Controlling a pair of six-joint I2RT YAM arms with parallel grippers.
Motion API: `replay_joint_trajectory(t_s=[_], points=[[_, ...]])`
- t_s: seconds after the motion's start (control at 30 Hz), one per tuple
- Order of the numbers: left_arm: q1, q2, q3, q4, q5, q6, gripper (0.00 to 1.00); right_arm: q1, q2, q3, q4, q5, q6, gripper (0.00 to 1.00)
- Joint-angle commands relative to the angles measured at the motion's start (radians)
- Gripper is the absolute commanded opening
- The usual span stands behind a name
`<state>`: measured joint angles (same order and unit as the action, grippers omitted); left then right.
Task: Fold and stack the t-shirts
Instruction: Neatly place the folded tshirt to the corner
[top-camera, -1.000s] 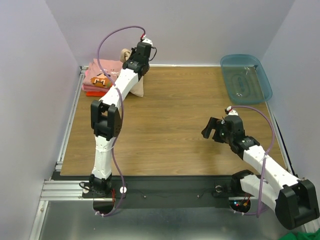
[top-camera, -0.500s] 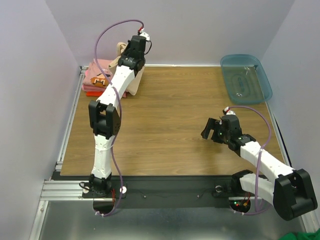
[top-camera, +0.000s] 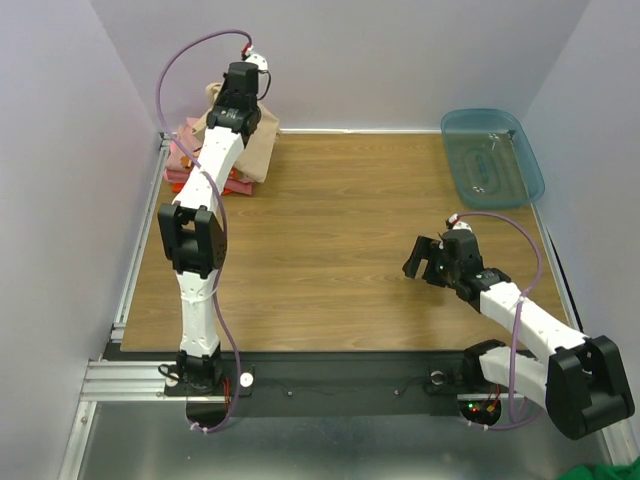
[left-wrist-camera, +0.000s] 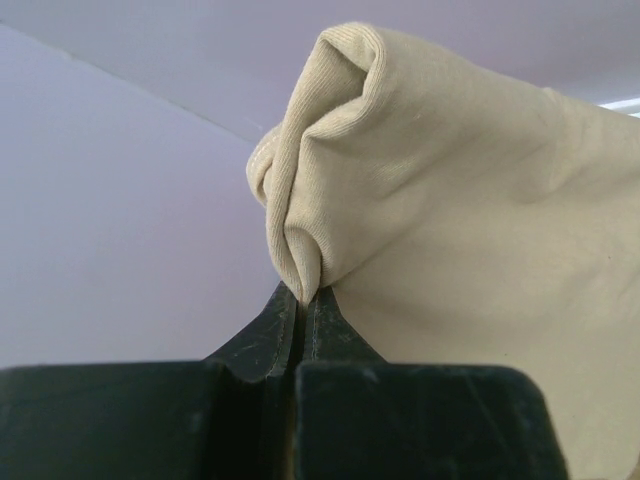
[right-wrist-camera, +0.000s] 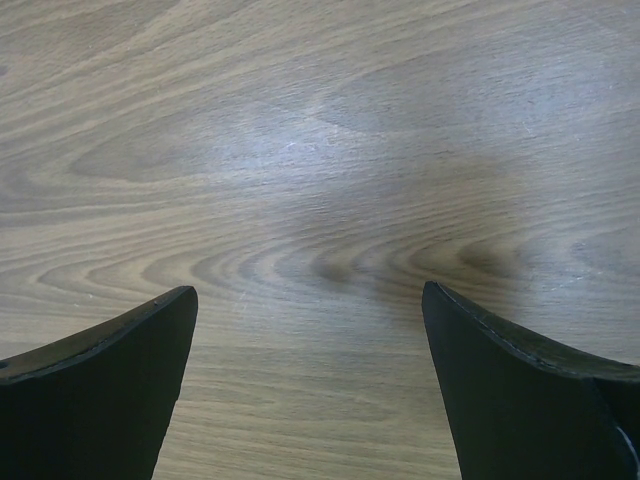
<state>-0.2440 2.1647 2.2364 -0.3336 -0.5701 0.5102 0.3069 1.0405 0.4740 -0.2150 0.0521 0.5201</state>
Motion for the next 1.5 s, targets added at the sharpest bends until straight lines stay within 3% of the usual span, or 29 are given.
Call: replay_joint_trajectory(t_s=[0.0, 0.3, 0.9, 0.93, 1.0, 1.03, 1.23, 1.37, 1.47], points=[[0.04, -0.094, 0.0, 0.085, 0.009, -0.006, 0.0, -0.003, 0.004, 0.002, 0.051, 0.025, 0.003, 1.0], [0.118, -0.059, -0.081, 0.163, 0.058, -0.012, 0.0, -0.003, -0.016, 0.005, 0.049, 0.003, 0.006, 1.0], [0.265, 0.11, -0.031, 0.203, 0.098, -0.154, 0.0, -0.003, -0.039, 0.008, 0.049, -0.02, 0.02, 1.0], [0.267, 0.121, -0.024, 0.203, 0.095, -0.162, 0.1, -0.003, -0.039, 0.011, 0.049, -0.021, 0.02, 1.0], [0.279, 0.122, -0.026, 0.206, 0.067, -0.193, 0.6, -0.003, -0.039, 0.02, 0.049, -0.029, 0.023, 1.0], [0.285, 0.121, -0.024, 0.208, 0.049, -0.208, 0.96, -0.003, -0.04, 0.023, 0.048, -0.031, 0.023, 1.0], [0.33, 0.018, -0.003, 0.145, 0.018, -0.439, 0.98, -0.003, -0.091, 0.012, 0.04, -0.047, 0.034, 1.0], [0.328, -0.162, -0.015, 0.076, 0.14, -0.596, 0.98, -0.003, -0.129, 0.014, 0.029, -0.044, 0.049, 1.0], [0.328, -0.325, -0.145, 0.064, 0.275, -0.748, 0.98, -0.003, -0.151, 0.015, 0.02, -0.046, 0.058, 1.0]])
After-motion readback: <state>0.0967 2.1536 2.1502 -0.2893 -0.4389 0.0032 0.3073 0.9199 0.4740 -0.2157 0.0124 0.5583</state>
